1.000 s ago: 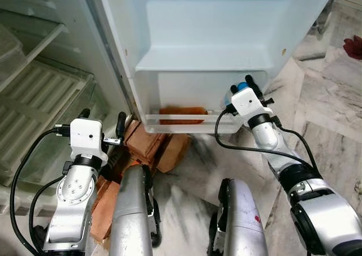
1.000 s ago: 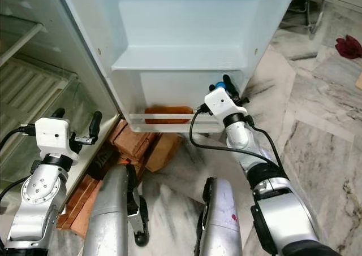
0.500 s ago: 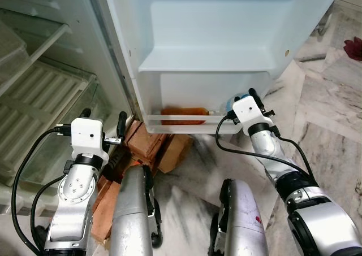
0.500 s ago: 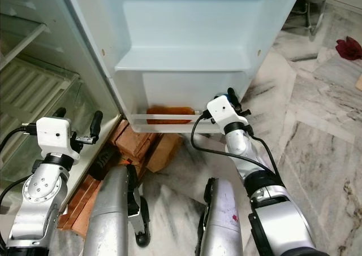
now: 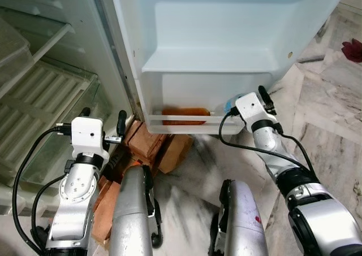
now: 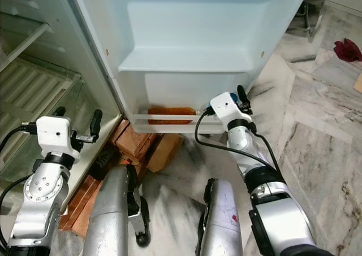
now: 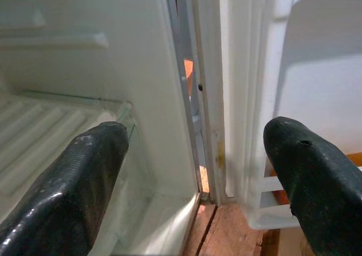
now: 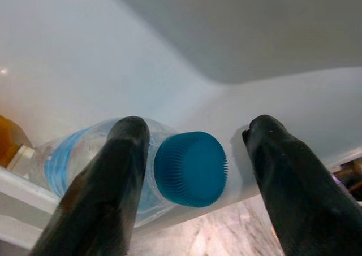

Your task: Restocking fridge

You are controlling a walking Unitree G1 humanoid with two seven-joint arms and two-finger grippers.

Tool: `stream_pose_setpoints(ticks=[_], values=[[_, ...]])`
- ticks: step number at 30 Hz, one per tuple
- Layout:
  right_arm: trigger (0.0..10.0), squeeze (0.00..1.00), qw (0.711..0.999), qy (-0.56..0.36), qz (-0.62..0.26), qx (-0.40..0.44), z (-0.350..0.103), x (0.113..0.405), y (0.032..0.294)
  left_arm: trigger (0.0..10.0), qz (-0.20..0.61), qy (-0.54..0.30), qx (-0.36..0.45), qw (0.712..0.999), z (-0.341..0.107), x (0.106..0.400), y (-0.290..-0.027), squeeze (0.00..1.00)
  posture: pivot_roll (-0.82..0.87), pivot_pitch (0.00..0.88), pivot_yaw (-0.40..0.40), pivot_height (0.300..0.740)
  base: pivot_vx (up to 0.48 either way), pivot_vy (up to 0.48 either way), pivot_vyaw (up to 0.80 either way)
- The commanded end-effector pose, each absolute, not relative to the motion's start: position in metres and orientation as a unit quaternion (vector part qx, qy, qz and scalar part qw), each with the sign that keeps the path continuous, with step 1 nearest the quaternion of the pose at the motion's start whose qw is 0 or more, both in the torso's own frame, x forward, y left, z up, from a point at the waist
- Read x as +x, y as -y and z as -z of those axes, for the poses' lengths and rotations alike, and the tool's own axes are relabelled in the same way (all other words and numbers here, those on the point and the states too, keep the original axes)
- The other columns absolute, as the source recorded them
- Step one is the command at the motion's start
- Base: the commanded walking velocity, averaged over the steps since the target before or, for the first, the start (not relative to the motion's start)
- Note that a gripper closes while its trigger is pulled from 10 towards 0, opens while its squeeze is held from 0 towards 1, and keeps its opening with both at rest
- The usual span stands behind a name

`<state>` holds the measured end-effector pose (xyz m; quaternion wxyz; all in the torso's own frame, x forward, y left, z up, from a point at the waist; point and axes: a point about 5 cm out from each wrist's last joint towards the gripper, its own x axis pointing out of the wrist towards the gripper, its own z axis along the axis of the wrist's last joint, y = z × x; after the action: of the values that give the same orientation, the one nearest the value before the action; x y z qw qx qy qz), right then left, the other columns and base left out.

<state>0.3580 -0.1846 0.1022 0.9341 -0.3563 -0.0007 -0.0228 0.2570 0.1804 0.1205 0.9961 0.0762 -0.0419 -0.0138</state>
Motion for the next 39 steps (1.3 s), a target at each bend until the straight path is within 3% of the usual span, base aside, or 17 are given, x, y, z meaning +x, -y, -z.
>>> stream_pose_setpoints(ticks=[1,6,18,25,26,33,34,35,36,39], values=[[10.0,1.00,0.924,-0.013,0.055,-0.378,-0.099,0.353,0.203,10.0,0.013,0.032,0.078,0.996,-0.115,0.255,-0.180,0.00,0.10,0.189,-0.029,0.575,0.000,0.000,0.00],[10.0,1.00,0.907,0.028,0.041,-0.419,-0.110,0.357,0.195,10.0,0.012,0.031,0.078,0.996,-0.115,0.257,-0.180,0.00,0.10,0.184,-0.028,0.575,0.000,0.000,0.00],[10.0,1.00,0.915,0.114,0.009,-0.386,-0.137,0.362,0.165,10.0,0.008,0.033,0.080,0.996,-0.114,0.260,-0.182,0.00,0.10,0.149,-0.025,0.575,0.000,0.000,0.00],[10.0,1.00,0.962,0.080,-0.051,-0.256,-0.120,0.341,0.154,10.0,-0.001,0.017,0.082,0.997,-0.108,0.260,-0.186,0.00,0.07,0.108,-0.012,0.575,0.000,0.000,0.00],[10.0,1.00,0.976,0.070,-0.072,-0.193,-0.114,0.324,0.150,10.0,0.001,0.010,0.079,0.997,-0.106,0.261,-0.186,0.00,0.07,0.096,-0.013,0.575,0.000,0.000,0.00],[10.0,0.98,0.990,0.065,-0.075,-0.103,-0.103,0.286,0.150,10.0,0.026,0.014,0.068,0.997,-0.104,0.259,-0.180,0.00,0.06,0.011,-0.013,0.575,0.000,0.000,0.00],[10.0,0.57,0.992,0.064,-0.068,-0.086,-0.102,0.282,0.151,10.0,0.025,0.014,0.068,0.997,-0.104,0.259,-0.180,0.00,0.06,0.004,-0.012,0.575,0.000,0.000,0.00],[10.0,0.57,0.993,0.063,-0.064,-0.075,-0.102,0.280,0.152,10.0,0.024,0.015,0.068,0.997,-0.104,0.260,-0.180,0.00,0.06,0.004,-0.012,0.575,0.000,0.000,0.00],[10.0,0.00,0.993,0.070,-0.057,-0.077,-0.102,0.276,0.153,10.0,0.022,0.016,0.069,0.997,-0.103,0.260,-0.180,0.00,0.05,0.000,-0.009,0.575,0.000,0.000,0.00],[10.0,0.00,0.996,0.066,-0.045,-0.040,-0.104,0.270,0.155,10.0,0.023,0.021,0.072,0.997,-0.104,0.262,-0.181,0.00,0.05,0.000,-0.006,0.579,0.000,0.000,0.00]])
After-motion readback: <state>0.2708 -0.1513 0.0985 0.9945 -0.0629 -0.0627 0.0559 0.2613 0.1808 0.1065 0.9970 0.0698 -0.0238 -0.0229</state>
